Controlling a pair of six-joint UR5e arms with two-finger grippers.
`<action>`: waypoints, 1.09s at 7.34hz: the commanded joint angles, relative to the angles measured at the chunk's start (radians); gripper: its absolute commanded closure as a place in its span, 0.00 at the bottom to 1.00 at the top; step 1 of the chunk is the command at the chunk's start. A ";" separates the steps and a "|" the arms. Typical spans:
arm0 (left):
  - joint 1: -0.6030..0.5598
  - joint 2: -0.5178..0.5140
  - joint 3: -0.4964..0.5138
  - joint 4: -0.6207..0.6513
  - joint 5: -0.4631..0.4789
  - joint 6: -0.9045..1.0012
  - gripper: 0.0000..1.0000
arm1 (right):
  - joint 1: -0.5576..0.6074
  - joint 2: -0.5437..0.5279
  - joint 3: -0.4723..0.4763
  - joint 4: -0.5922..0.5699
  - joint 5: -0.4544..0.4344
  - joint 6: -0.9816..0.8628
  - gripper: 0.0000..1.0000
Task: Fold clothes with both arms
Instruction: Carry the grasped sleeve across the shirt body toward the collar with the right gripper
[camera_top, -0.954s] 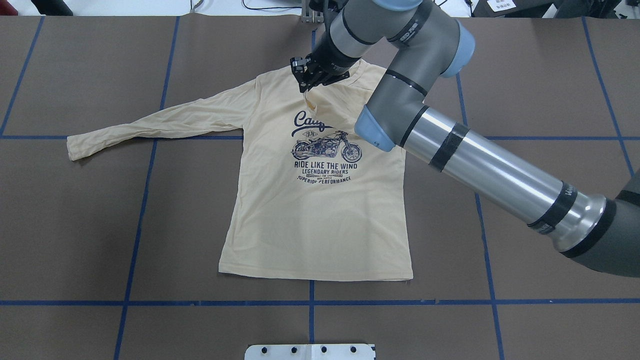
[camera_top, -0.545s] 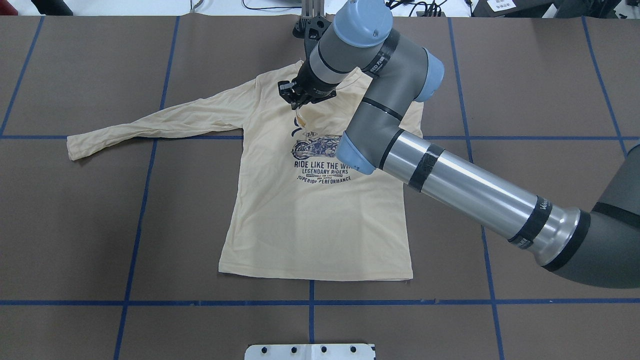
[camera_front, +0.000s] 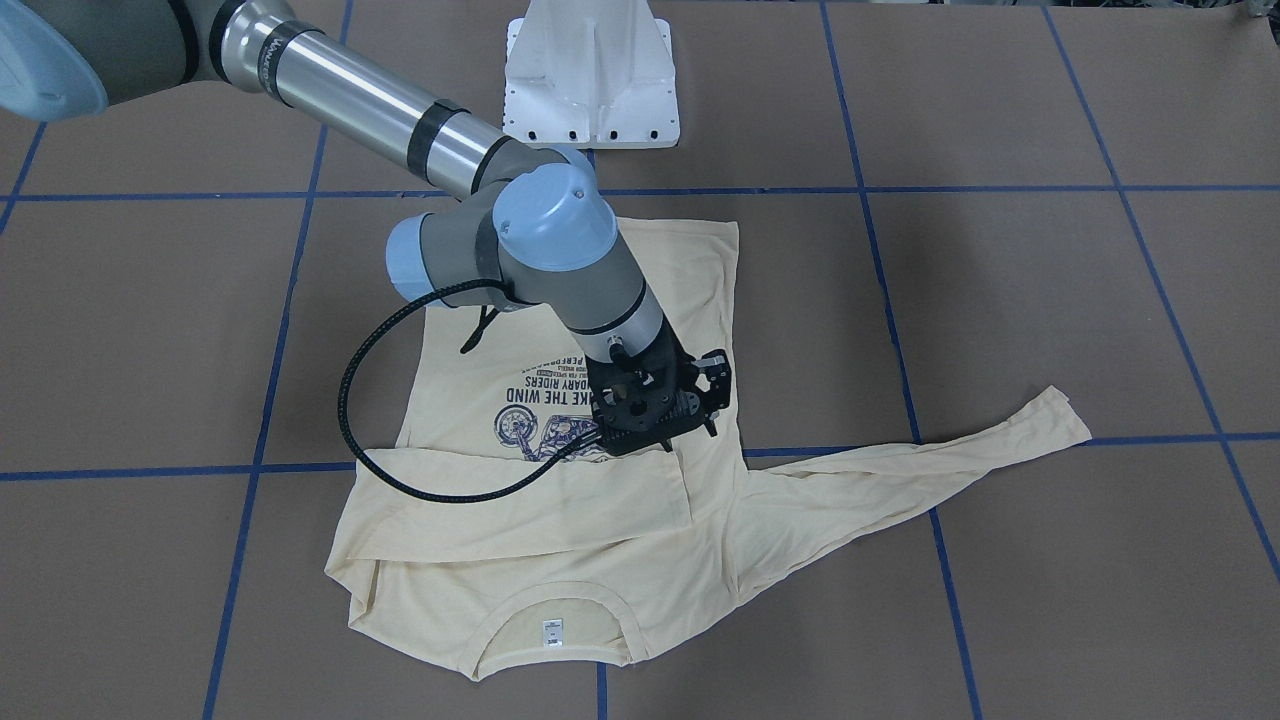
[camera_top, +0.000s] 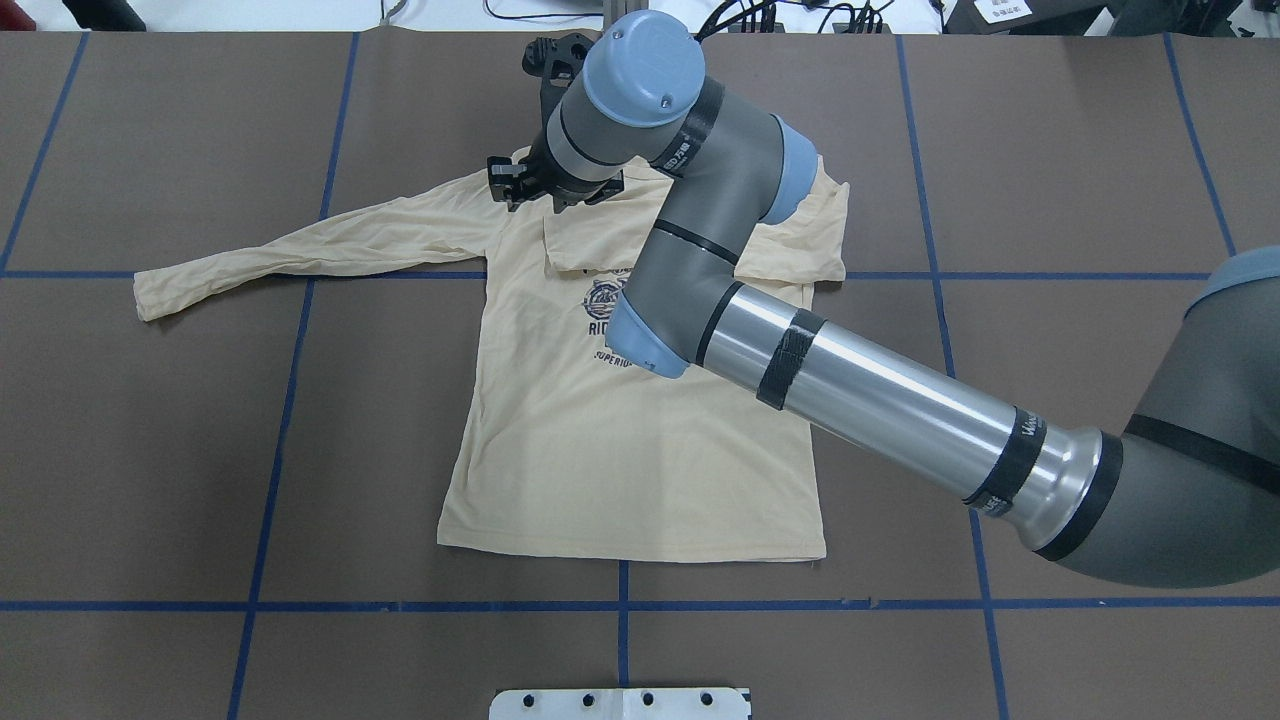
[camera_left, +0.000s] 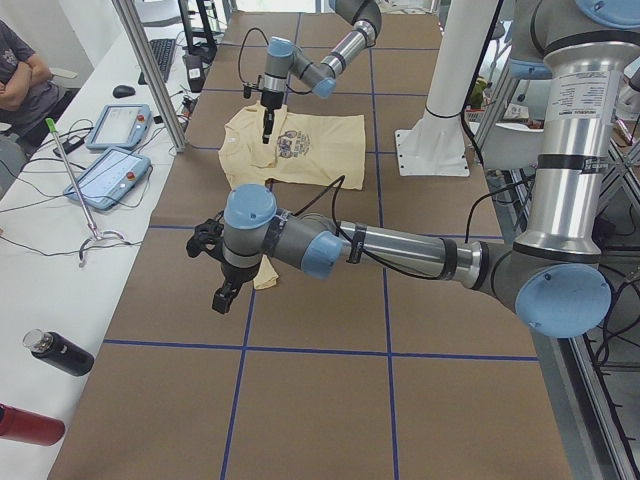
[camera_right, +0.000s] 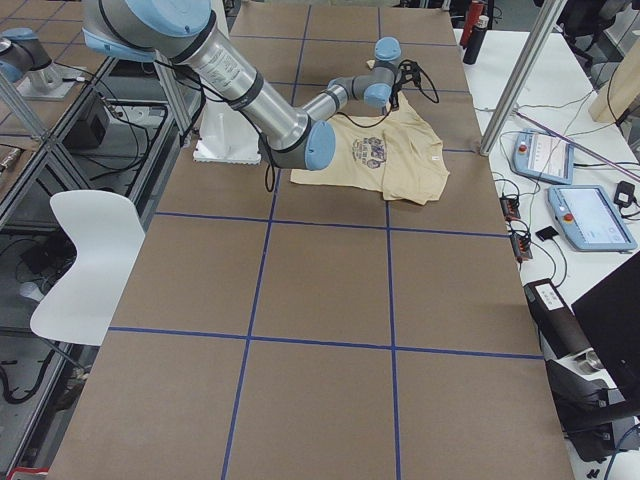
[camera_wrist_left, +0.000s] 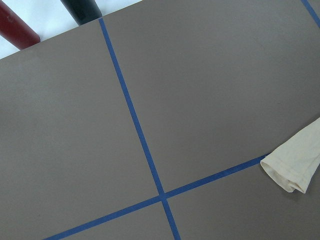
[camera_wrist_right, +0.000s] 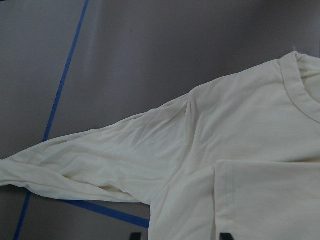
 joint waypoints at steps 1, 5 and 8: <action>0.003 -0.008 -0.007 -0.016 0.000 -0.107 0.00 | -0.008 0.009 -0.004 -0.003 -0.046 0.044 0.00; 0.220 0.004 -0.009 -0.280 0.073 -0.596 0.00 | 0.041 -0.048 0.175 -0.347 0.018 0.037 0.00; 0.421 0.037 0.029 -0.447 0.225 -0.915 0.02 | 0.103 -0.244 0.385 -0.429 0.085 -0.046 0.00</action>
